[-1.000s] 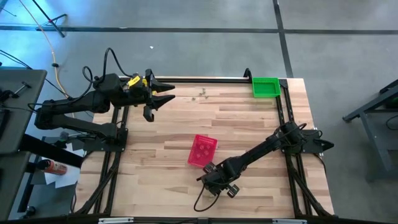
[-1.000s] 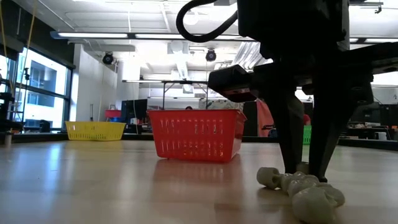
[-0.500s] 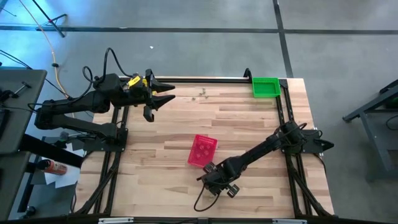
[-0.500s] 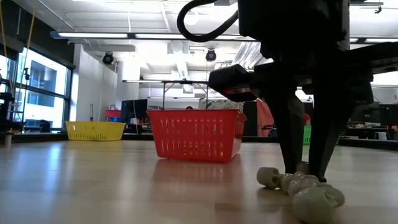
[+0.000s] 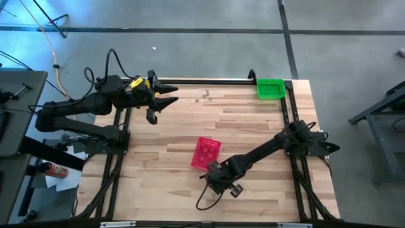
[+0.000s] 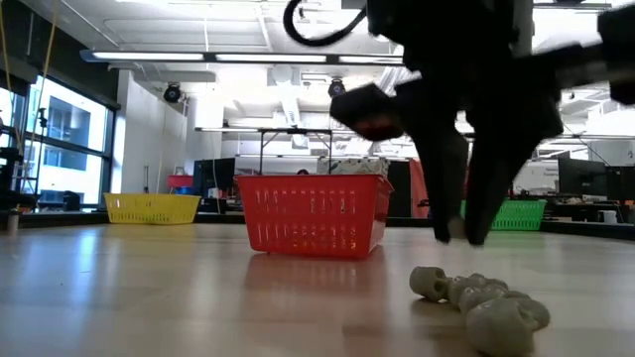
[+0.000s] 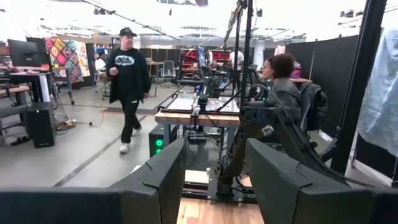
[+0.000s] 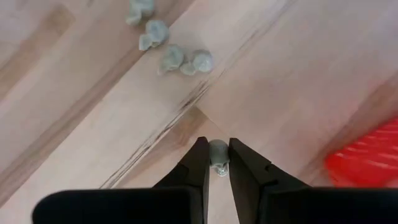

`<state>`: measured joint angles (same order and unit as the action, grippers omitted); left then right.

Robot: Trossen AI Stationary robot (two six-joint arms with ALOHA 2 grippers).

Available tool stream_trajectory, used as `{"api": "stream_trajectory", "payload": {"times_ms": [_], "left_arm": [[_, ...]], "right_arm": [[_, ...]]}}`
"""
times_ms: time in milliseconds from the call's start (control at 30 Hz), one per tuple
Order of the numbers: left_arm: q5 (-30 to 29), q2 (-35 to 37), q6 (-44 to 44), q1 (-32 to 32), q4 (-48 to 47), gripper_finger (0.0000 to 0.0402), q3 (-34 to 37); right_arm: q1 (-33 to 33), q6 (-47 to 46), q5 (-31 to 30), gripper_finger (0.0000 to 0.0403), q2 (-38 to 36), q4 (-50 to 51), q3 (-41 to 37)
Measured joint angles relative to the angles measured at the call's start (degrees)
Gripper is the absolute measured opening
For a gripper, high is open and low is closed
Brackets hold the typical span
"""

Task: Sort Halloween decoration
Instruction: Put the white skull toy into the green bin

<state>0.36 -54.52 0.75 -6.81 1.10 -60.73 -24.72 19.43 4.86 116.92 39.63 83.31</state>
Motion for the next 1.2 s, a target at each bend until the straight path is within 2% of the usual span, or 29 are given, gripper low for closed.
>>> {"api": "stream_trajectory", "payload": {"times_ms": [300,600,967,1200], "left_arm": [[-1.9,0.0,-2.53,-0.02,-0.02,0.0154,0.0],[-2.78,0.02,-4.41,-0.02,-4.87,0.0154,0.0],[-2.78,0.0,-3.99,0.0,-6.49,0.0154,0.02],[-2.75,-0.29,-3.84,0.0,-6.31,0.0154,0.02]], "right_arm": [[0.81,-0.47,0.78,0.0035,-6.5,3.09,0.09],[5.21,-3.04,0.47,0.0035,-18.02,10.02,0.16],[17.29,-4.4,-10.8,0.0035,-33.98,11.79,0.2],[26.4,-6.49,-10.15,0.0035,-42.5,7.87,0.2]]}}
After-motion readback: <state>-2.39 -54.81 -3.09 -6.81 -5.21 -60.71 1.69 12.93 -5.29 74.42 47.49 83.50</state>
